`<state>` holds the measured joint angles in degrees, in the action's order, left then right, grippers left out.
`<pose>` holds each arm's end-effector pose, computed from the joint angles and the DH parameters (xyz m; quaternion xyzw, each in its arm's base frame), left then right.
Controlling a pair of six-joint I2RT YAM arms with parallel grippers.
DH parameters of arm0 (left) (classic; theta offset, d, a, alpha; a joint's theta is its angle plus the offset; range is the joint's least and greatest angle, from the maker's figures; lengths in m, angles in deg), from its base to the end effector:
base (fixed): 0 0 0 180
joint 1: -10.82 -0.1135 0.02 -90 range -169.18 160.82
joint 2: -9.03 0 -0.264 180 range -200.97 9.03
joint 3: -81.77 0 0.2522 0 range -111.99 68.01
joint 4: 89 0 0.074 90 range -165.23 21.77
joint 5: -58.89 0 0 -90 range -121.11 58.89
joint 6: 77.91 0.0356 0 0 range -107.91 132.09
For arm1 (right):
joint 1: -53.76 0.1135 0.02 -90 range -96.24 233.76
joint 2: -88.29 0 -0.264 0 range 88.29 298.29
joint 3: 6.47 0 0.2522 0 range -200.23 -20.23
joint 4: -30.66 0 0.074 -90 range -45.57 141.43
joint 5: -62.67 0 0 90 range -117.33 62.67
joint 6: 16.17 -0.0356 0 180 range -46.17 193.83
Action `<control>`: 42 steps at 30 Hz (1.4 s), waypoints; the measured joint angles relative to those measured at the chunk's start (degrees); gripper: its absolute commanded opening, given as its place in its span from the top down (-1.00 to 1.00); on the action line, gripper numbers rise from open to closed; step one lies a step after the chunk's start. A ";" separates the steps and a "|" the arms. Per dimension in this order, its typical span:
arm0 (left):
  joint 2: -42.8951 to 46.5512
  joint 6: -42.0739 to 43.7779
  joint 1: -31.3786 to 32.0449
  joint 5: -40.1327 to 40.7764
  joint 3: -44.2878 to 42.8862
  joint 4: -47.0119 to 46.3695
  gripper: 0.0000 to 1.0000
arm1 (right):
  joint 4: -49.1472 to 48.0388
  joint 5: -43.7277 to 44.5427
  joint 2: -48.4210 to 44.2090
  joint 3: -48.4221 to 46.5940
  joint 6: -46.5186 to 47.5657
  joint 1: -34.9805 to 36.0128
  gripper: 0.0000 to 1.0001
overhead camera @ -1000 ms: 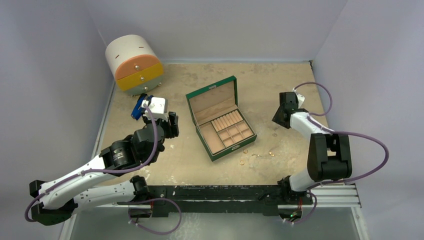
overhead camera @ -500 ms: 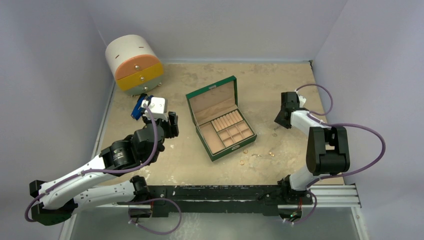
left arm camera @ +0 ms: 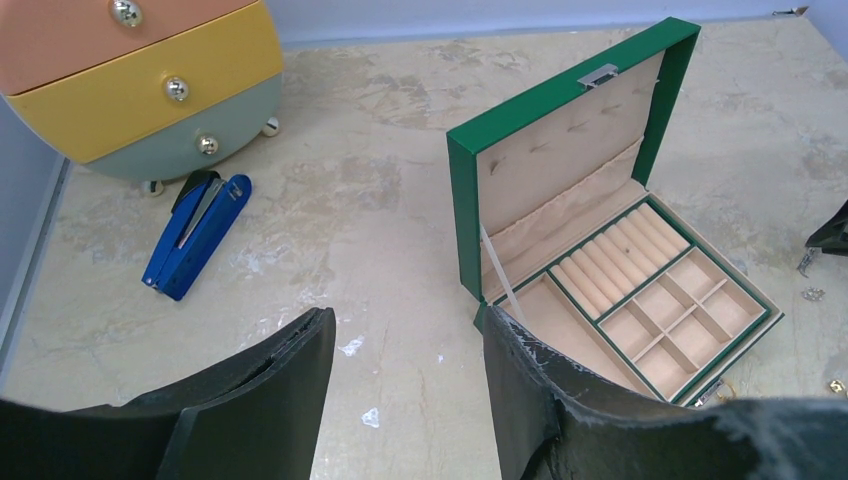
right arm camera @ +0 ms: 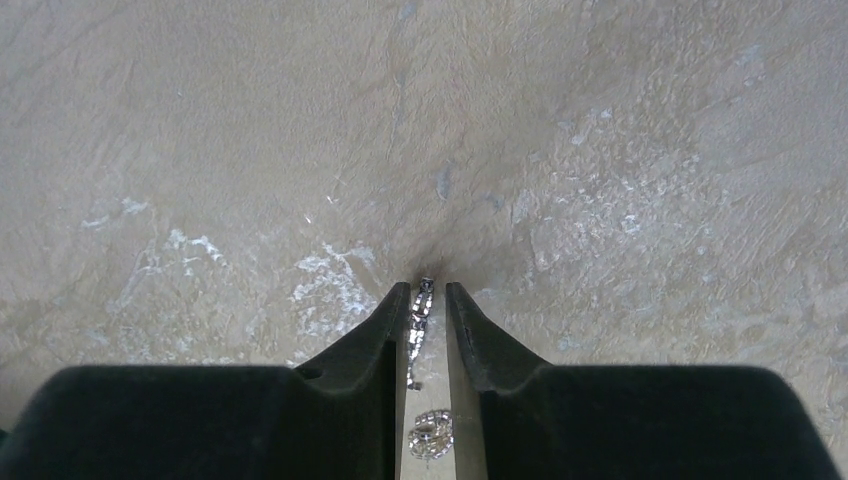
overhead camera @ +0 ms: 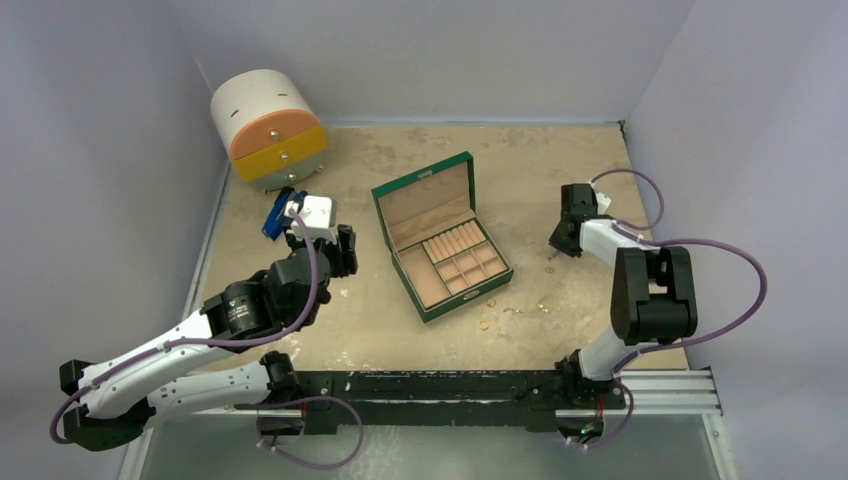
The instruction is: Organize the mixed jewelry
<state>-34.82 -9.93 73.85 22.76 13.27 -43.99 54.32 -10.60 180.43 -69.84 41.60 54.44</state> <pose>0.0927 -0.1188 0.3685 0.0141 0.7761 -0.0700 0.6265 0.3169 -0.0065 0.1703 0.2997 0.8886 -0.0418 0.3446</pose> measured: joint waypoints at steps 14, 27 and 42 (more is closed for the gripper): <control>0.00 0.00 0.00 0.20 0.00 0.11 -0.12 | 0.04 0.02 1.25 -0.35 -0.20 -0.33 0.90; 0.02 0.00 0.00 0.22 0.00 0.13 -0.11 | -0.24 -1.40 0.94 -0.52 -0.11 -0.37 1.00; -0.07 0.00 -0.04 0.37 0.00 0.13 -0.12 | -1.66 -3.76 -7.17 0.37 1.22 -0.37 1.00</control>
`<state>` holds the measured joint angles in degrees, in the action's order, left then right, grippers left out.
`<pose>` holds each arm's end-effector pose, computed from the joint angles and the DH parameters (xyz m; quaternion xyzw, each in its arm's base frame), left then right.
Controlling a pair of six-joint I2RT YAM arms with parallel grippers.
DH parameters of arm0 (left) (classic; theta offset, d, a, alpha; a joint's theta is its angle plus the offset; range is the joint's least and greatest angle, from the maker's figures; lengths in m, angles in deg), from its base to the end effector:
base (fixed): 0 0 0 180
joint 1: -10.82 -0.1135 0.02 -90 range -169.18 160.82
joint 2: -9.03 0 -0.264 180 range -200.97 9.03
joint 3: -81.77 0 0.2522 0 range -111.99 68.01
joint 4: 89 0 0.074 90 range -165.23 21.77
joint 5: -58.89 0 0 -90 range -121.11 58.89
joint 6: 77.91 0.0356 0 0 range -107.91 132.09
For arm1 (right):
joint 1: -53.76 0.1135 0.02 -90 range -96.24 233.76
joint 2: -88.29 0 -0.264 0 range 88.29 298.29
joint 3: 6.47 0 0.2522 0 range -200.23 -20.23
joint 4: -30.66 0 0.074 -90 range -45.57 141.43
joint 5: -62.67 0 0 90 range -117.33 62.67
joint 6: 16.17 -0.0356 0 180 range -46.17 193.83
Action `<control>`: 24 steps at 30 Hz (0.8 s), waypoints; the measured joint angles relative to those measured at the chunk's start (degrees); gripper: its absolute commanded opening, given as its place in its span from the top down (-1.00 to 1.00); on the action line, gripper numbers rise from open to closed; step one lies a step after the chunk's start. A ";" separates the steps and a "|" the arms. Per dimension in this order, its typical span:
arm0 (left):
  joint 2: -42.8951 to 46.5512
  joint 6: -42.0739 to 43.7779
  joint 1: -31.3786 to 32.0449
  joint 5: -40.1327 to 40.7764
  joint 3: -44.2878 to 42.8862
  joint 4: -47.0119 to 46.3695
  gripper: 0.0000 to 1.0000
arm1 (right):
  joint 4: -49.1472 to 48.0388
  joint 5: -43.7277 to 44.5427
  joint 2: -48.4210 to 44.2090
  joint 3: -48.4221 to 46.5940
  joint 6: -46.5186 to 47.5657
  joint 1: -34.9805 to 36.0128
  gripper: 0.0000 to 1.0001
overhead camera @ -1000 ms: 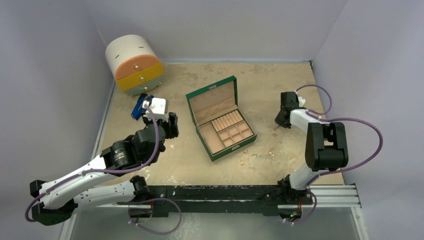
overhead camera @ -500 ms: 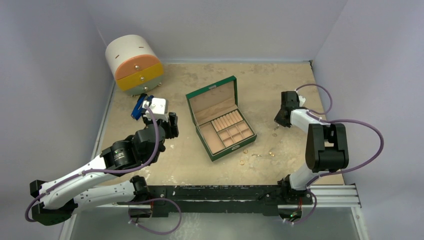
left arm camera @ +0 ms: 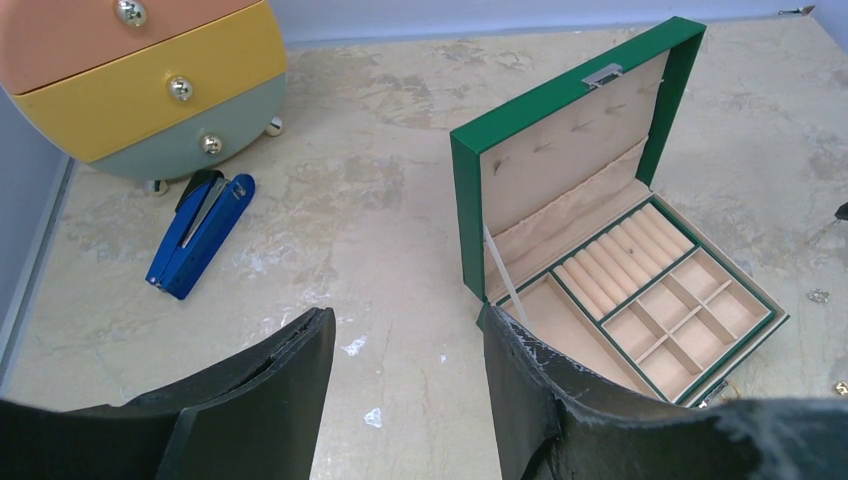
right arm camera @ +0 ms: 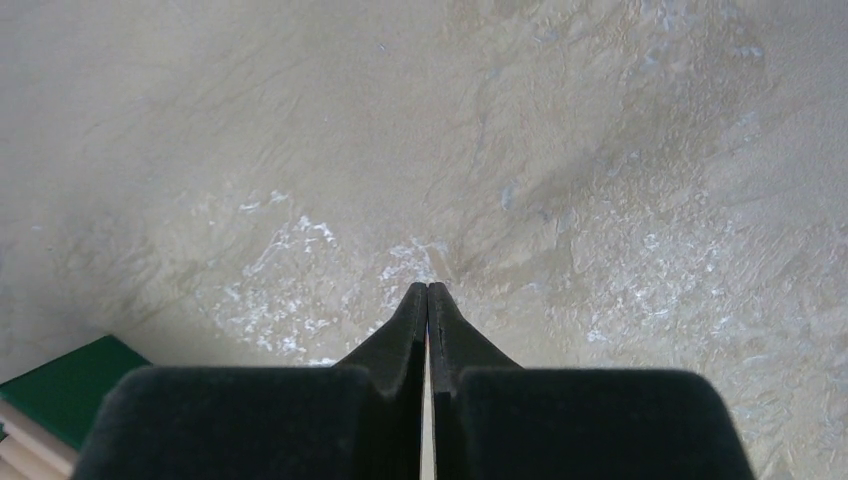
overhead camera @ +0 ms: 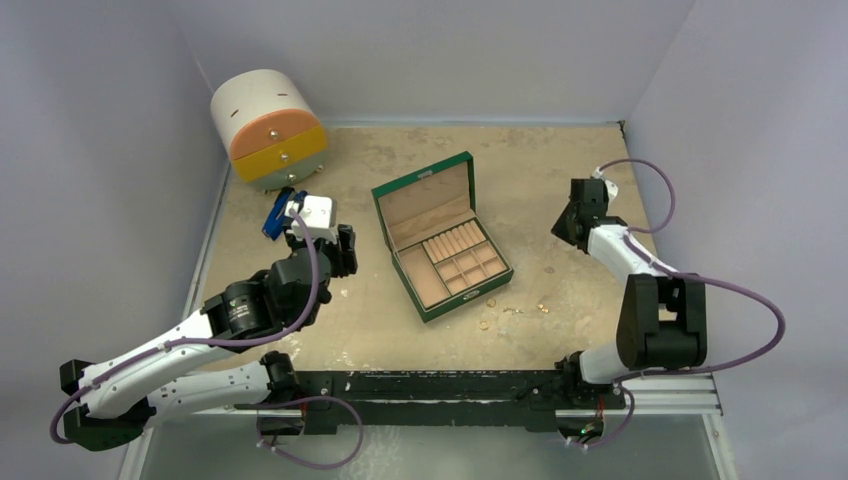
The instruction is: Organize the mixed jewelry
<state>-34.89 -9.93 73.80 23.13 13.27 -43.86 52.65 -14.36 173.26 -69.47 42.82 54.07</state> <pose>0.0929 -0.1187 0.3682 0.0127 0.7762 -0.0662 0.6269 0.3090 -0.0063 0.2067 0.2847 0.8702 0.0048 0.4022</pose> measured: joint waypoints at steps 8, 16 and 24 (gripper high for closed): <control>-0.35 0.00 -0.63 -0.02 0.00 -0.02 -0.12 | 0.57 -2.54 -6.08 0.00 1.79 1.40 1.00; -0.98 0.02 -1.11 -0.17 0.00 -0.02 -0.12 | 3.72 -3.96 -12.85 -0.39 4.07 9.29 1.00; -1.25 0.04 -1.46 -0.48 0.00 -0.02 -0.12 | 5.97 -6.12 -16.31 -2.19 5.64 18.18 1.00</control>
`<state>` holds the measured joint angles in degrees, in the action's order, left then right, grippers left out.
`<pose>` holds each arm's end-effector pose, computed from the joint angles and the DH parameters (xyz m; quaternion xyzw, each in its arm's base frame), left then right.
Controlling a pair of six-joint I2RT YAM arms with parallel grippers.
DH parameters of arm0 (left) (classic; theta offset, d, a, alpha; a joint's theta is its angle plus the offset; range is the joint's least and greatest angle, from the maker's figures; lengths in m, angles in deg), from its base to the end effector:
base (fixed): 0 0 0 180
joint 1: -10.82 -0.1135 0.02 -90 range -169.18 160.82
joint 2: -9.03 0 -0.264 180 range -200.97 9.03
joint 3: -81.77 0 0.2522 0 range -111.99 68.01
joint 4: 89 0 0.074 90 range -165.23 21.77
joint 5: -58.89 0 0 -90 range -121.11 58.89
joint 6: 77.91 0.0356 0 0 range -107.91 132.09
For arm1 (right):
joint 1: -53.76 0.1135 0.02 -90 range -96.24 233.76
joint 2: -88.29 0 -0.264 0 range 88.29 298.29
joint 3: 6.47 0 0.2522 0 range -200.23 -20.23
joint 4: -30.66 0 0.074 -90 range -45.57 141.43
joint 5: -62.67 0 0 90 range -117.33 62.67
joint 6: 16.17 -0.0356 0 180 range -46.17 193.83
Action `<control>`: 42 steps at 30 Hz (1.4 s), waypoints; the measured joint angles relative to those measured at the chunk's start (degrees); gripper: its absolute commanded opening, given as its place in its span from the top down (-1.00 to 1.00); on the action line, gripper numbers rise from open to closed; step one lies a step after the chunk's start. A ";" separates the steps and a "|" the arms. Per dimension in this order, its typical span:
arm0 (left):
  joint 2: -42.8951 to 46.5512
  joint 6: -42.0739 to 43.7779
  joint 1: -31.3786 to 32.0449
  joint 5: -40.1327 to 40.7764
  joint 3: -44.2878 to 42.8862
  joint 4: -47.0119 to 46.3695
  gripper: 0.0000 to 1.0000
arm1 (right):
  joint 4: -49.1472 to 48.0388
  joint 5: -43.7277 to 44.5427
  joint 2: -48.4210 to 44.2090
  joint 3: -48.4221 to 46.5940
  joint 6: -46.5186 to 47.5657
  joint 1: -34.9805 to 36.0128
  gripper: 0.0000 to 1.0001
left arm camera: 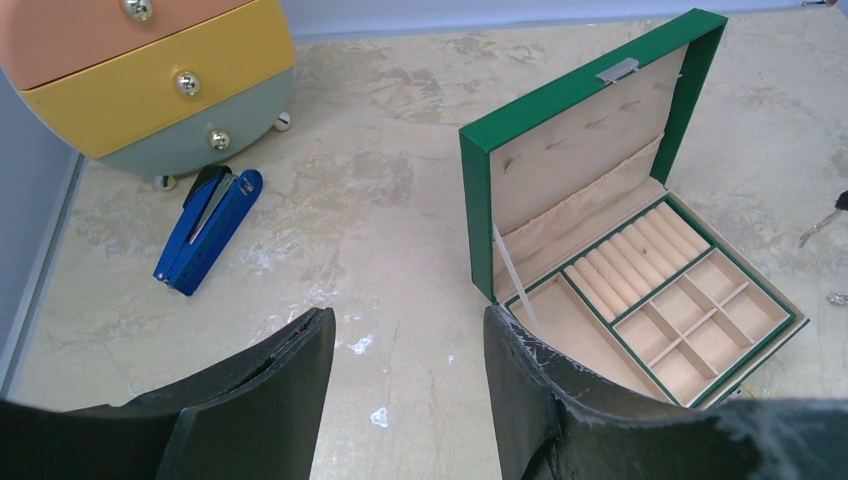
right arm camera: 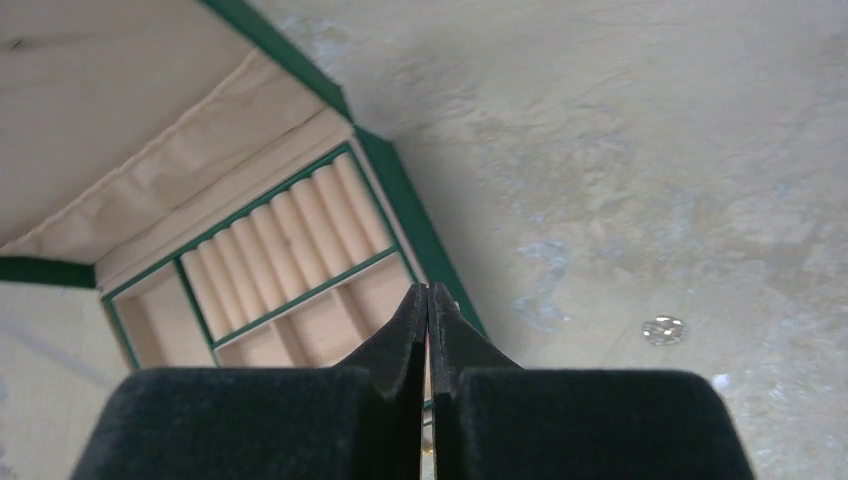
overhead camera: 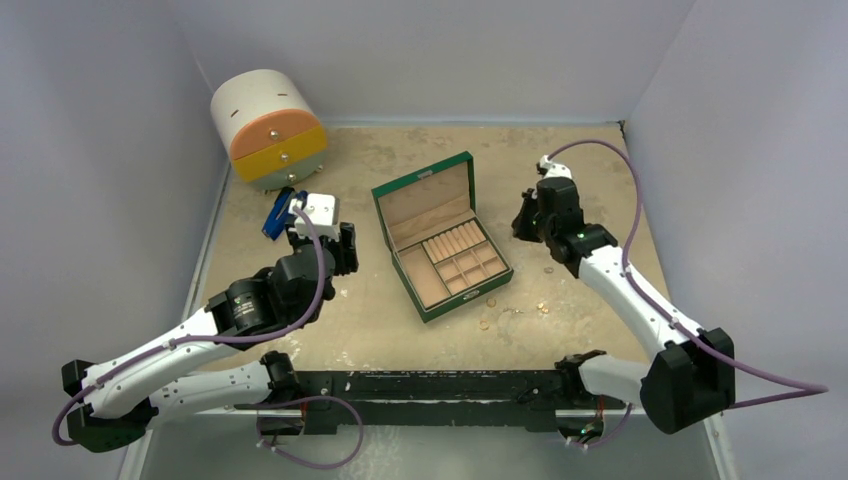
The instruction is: Organize the mixed jewelry
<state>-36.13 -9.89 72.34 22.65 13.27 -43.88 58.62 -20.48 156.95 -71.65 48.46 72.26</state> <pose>0.0985 -0.1214 0.3653 0.0112 0.7807 -0.0538 0.6224 0.2564 0.0813 0.2871 0.0813 0.8674 0.1340 0.4723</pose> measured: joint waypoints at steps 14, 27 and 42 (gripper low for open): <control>-0.35 0.00 -0.07 0.02 0.00 0.02 -0.12 | 0.13 -3.54 0.59 -0.11 -0.07 15.93 1.00; -0.37 0.00 -0.37 0.02 0.00 0.02 -0.12 | 0.11 -1.84 0.79 2.25 -0.96 19.71 1.00; -0.70 0.00 -0.37 0.00 0.00 0.02 -0.12 | -0.79 1.03 4.20 6.21 -3.56 20.13 1.00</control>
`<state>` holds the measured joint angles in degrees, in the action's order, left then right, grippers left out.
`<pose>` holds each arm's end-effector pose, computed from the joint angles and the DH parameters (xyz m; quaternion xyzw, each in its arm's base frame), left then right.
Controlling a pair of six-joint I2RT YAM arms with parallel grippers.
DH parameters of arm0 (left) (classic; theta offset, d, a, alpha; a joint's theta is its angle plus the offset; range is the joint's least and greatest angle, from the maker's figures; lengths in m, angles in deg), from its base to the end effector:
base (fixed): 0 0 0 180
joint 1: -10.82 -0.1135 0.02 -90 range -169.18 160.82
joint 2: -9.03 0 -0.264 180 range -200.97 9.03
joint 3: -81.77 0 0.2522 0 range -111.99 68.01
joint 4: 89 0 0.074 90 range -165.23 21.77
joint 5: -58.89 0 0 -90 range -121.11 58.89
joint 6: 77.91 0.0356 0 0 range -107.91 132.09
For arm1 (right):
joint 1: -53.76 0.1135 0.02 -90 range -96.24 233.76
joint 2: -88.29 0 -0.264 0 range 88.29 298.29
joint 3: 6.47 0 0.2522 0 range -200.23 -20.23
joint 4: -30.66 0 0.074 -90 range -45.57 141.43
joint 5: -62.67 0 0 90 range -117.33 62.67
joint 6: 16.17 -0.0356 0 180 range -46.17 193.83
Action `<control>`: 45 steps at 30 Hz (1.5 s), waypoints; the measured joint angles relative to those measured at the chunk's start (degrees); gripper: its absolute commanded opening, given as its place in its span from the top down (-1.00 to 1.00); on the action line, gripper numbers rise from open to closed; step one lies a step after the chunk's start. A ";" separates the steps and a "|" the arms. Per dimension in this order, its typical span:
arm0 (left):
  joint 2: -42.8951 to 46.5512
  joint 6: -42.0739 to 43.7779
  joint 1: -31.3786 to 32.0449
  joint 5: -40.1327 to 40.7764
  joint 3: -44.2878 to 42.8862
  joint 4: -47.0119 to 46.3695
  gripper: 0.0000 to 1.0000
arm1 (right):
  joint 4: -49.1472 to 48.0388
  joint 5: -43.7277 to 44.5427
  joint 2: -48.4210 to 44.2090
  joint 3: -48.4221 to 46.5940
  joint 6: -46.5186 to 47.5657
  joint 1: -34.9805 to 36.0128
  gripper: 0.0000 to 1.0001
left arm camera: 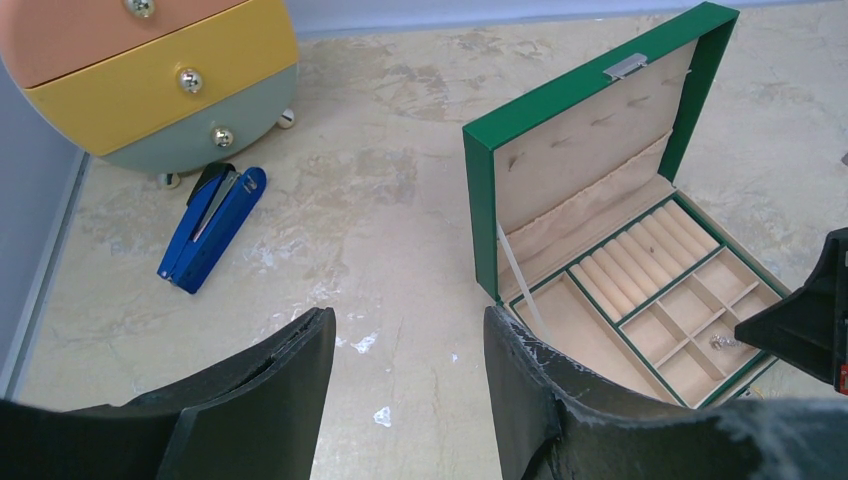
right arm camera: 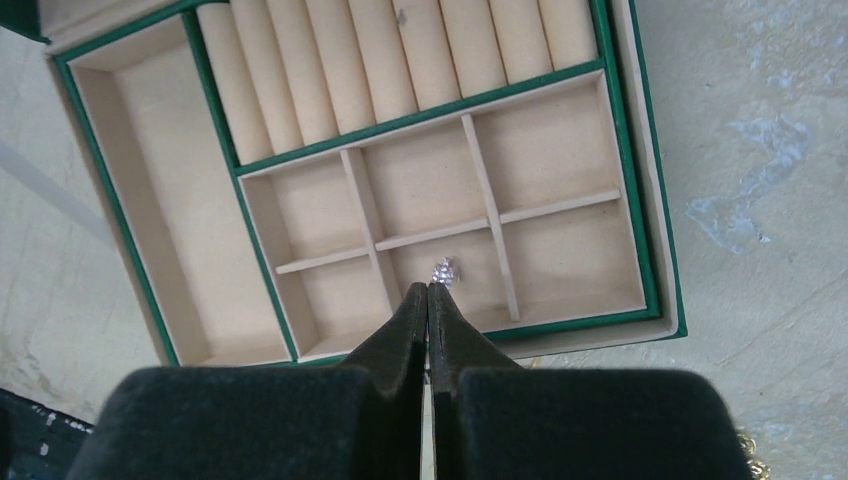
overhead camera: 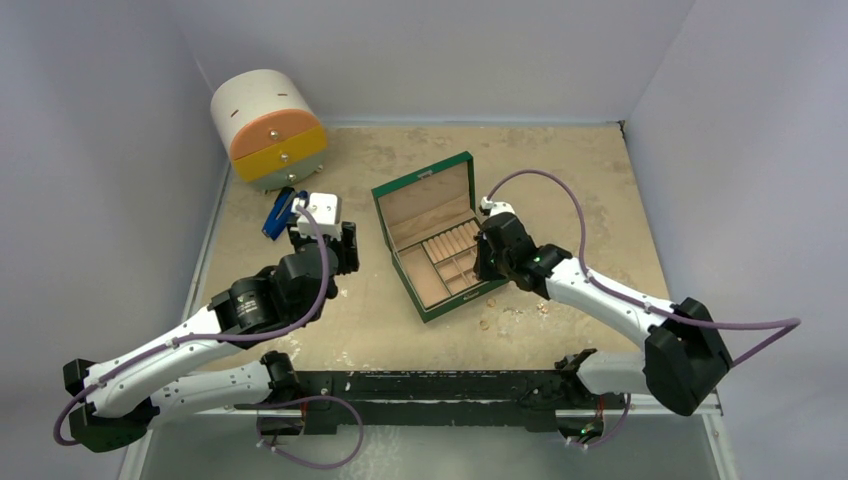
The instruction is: Organize the mixed jewelry
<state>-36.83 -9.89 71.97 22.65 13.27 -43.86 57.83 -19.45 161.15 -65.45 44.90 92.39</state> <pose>0.1008 -0.1234 0.3637 0.0119 0.7829 -0.0475 0.6202 0.2135 0.1644 0.2335 -0.0484 0.9071 0.1778 0.3783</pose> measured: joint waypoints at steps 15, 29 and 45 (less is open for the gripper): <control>-0.46 0.00 -0.02 0.00 0.00 0.00 -0.12 | 0.15 2.10 0.37 1.20 -3.15 0.37 0.69; -0.70 0.00 -0.35 -0.04 0.00 0.00 -0.12 | 3.48 7.65 -2.62 1.20 -5.42 0.48 0.46; -0.68 0.00 -0.39 -0.59 0.00 0.00 -0.12 | 13.33 22.77 -7.34 1.18 -8.63 -3.63 0.40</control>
<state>-37.51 -9.89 71.57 22.06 13.27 -43.86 71.17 3.33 153.81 -64.27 36.27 88.76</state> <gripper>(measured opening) 0.557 0.300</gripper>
